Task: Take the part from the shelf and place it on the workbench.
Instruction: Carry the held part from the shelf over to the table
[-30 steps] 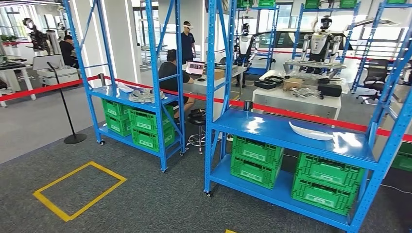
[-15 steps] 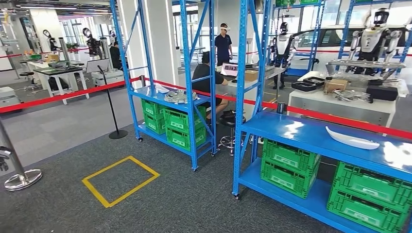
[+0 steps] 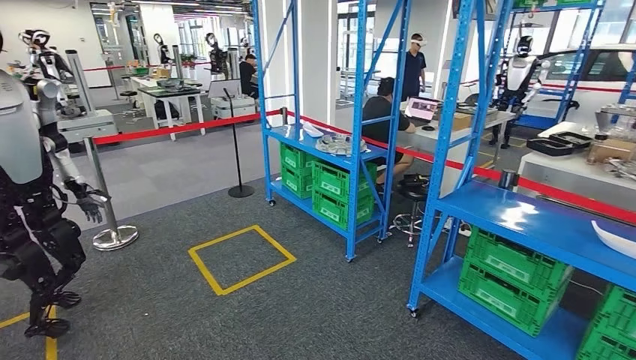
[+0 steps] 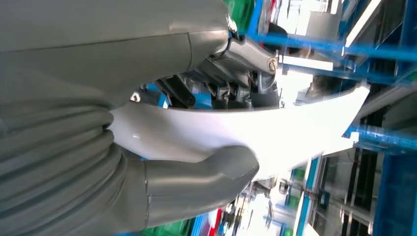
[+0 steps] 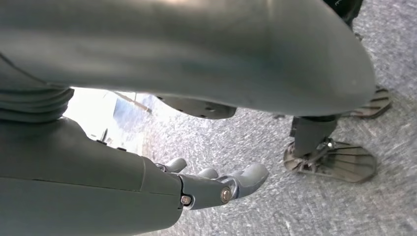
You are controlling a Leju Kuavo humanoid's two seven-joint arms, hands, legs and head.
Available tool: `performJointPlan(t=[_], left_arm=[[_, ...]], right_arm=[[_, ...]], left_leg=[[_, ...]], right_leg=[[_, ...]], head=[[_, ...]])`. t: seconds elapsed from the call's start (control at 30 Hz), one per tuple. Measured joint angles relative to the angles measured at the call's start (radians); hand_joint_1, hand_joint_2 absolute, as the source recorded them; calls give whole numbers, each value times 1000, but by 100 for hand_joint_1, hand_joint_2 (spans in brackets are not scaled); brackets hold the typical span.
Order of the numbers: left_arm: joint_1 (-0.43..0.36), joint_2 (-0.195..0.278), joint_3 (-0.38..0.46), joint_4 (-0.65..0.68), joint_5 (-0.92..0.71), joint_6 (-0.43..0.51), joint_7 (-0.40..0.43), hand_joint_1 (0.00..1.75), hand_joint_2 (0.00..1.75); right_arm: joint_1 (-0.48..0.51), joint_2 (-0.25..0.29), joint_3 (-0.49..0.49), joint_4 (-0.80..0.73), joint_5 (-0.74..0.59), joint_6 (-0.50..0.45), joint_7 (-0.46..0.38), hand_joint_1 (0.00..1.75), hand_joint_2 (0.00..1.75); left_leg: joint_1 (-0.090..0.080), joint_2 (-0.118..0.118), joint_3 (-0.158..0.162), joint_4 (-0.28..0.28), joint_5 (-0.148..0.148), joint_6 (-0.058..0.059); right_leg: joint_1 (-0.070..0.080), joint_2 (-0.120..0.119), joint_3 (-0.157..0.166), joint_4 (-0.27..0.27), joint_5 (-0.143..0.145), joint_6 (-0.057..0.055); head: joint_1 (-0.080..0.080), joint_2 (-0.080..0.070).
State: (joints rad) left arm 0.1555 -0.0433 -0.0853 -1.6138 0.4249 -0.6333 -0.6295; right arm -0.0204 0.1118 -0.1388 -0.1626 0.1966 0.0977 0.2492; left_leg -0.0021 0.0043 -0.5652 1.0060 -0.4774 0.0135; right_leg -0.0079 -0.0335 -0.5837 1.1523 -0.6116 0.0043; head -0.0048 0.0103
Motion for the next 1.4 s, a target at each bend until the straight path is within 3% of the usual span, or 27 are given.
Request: performJointPlan(t=[0.07, 0.1, 0.13, 0.17, 0.23, 0.3, 0.37, 0.4, 0.43, 0.5, 0.53, 0.6, 0.63, 0.7, 0.73, 0.8, 0.83, 0.9, 0.97, 1.03, 1.1, 1.13, 1.17, 1.2, 1.27, 1.33, 1.4], left_arm=[[12, 0, 7, -1, -6, -1, -4, 175, 175], [19, 1, 12, 0, -8, -2, -5, 175, 175], [24, 1, 18, 0, -9, -3, -5, 175, 175], [27, 1, 23, 0, -9, -4, -6, 175, 175], [31, 1, 29, 0, -10, -5, -8, 175, 175], [33, 1, 35, -1, -10, -5, -9, 175, 175], [39, 2, 41, -2, -10, -5, -9, 175, 175], [42, 2, 45, -2, -10, -5, -10, 175, 175], [45, 2, 48, -3, -11, -5, -10, 175, 175], [48, 2, 53, -3, -12, -5, -11, 175, 175], [49, 2, 55, -3, -12, -5, -11, 175, 175], [51, 0, 60, 2, -13, -6, -11, 175, 175], [52, 0, 63, 5, -14, -7, -10, 175, 175], [44, -2, 65, 11, -18, -11, -2, 175, 175], [34, -5, 65, 15, -21, -12, 7, 175, 175], [7, -13, 65, 21, -26, -13, 26, 175, 175], [-6, -17, 65, 24, -27, -13, 35, 175, 175], [-20, -24, 65, 27, -28, -13, 45, 175, 175], [-28, -28, 61, 22, -28, -13, 50, 175, 175], [-34, -30, 52, 15, -28, -13, 52, 175, 175], [-33, -31, 41, 13, -27, -13, 52, 175, 175], [-31, -30, 38, 12, -27, -13, 52, 175, 175], [-29, -30, 34, 12, -27, -12, 52, 175, 175], [-29, -29, 28, 12, -27, -9, 51, 175, 175], [-29, -25, 12, 9, -29, 6, 43, 175, 175], [-26, -18, -7, 1, -35, 34, 30, 175, 175], [-16, -9, -23, -13, -40, 58, 21, 175, 175]], right_arm=[[3, 0, 2, 0, 1, 1, 0, 0, 0], [3, 0, 3, 0, 2, 1, 0, 0, 0], [3, 0, 3, 0, 4, 2, 1, 0, 0], [3, 0, 4, 0, 6, 2, 1, 0, 0], [2, 1, 6, 0, 10, 3, 0, 0, 0], [2, 2, 8, 0, 11, 4, -3, 0, 0], [0, 4, 10, 0, 12, 6, -4, 0, 0], [-2, 5, 11, 0, 14, 8, -2, 0, 0], [-3, 6, 11, 0, 17, 10, 0, 0, 0], [-2, 7, 11, 0, 22, 11, 0, 0, 0], [0, 7, 11, 0, 24, 11, 0, 0, 0], [2, 7, 12, 0, 28, 12, 1, 0, 0], [2, 7, 12, 0, 29, 12, 1, 0, 0], [-1, 7, 13, 0, 29, 12, 1, 0, 0], [-3, 7, 13, 0, 29, 12, 0, 0, 0], [-9, 6, 13, 0, 30, 15, 0, 0, 0], [-12, 5, 13, 0, 32, 17, 0, 0, 0], [-21, 4, 14, 0, 34, 17, 1, 0, 0], [-28, 4, 15, -1, 34, 13, 0, 0, 0], [-28, 4, 15, -2, 32, 10, -3, 0, 0], [-24, 4, 15, -2, 29, 11, -2, 0, 0], [-23, 4, 15, -2, 29, 13, 0, 0, 0], [-22, 4, 15, -2, 28, 14, 1, 0, 0], [-22, 4, 15, -2, 28, 16, 1, 0, 0], [-22, 3, 15, -2, 27, 20, 0, 0, 0], [-21, 2, 15, -2, 30, 24, -3, 0, 0], [-21, 2, 15, -2, 32, 28, 0, 0, 0]], left_leg=[[1, -31, -2, 2, 1, 2], [1, -47, -2, 3, 1, 2], [1, -62, -2, 5, 1, 1], [2, -79, -2, 8, 0, 0], [4, -110, -5, 17, -3, -9], [5, -136, -12, 23, -3, -23], [7, -157, -21, 19, 3, -38], [7, -149, -25, 20, 1, -43], [6, -126, -34, 35, -9, -48], [3, -55, -77, 125, -61, -54], [4, -30, -108, 192, -95, -57], [5, -14, -152, 292, -130, -60], [5, -11, -149, 293, -121, -60], [3, 12, -86, 184, -60, -53], [-2, 41, -47, 112, -35, -47], [-11, 79, -3, 26, -12, -32], [-15, 80, -3, 16, -13, -27], [-13, 53, -7, 10, -5, -17], [-5, 29, -2, 2, 2, -7], [0, 3, -2, 2, 6, -1], [0, -27, -4, 4, 7, 0], [1, -43, -5, 7, 7, -1], [2, -60, -6, 10, 6, -2], [3, -75, -6, 13, 5, -4], [6, -103, -12, 21, 3, -14], [8, -126, -21, 23, 6, -28], [10, -139, -31, 19, 10, -42]], right_leg=[[0, 26, -63, 133, -55, 2], [0, 28, -80, 163, -56, 1], [-1, 30, -78, 152, -37, 0], [-2, 36, -56, 100, 0, -1], [-6, 76, 3, -39, 64, -3], [-7, 105, 32, -105, 82, -8], [-5, 88, 32, -108, 84, -19], [-5, 76, 33, -112, 86, -27], [-5, 64, 34, -116, 89, -35], [-3, 36, 34, -121, 92, -45], [0, 22, 33, -121, 91, -49], [3, -9, 33, -121, 89, -51], [5, -24, 33, -121, 88, -52], [7, -51, 37, -121, 86, -50], [9, -63, 39, -120, 84, -47], [13, -85, 42, -119, 81, -40], [15, -97, 43, -120, 80, -36], [13, -106, 47, -118, 77, -27], [10, -53, 33, -76, 48, -15], [6, 13, -20, 37, -10, -8], [4, 27, -75, 143, -43, -6], [3, 28, -84, 152, -33, -6], [2, 31, -74, 122, -4, -6], [0, 42, -48, 59, 36, -7], [-5, 92, 2, -62, 89, -8], [-4, 119, 17, -104, 96, -12], [-3, 96, 18, -111, 102, -23]], head=[[2, 0], [2, 0], [2, 0], [2, 0], [3, 0], [3, 0], [2, 0], [2, 0], [0, 0], [-4, 0], [-6, 0], [-6, 0], [-6, 0], [-6, 0], [-6, 0], [-6, 0], [-5, 0], [-5, 0], [-3, 0], [-1, 0], [1, 0], [2, 0], [4, 0], [5, 0], [8, 0], [8, 0], [7, 0]])
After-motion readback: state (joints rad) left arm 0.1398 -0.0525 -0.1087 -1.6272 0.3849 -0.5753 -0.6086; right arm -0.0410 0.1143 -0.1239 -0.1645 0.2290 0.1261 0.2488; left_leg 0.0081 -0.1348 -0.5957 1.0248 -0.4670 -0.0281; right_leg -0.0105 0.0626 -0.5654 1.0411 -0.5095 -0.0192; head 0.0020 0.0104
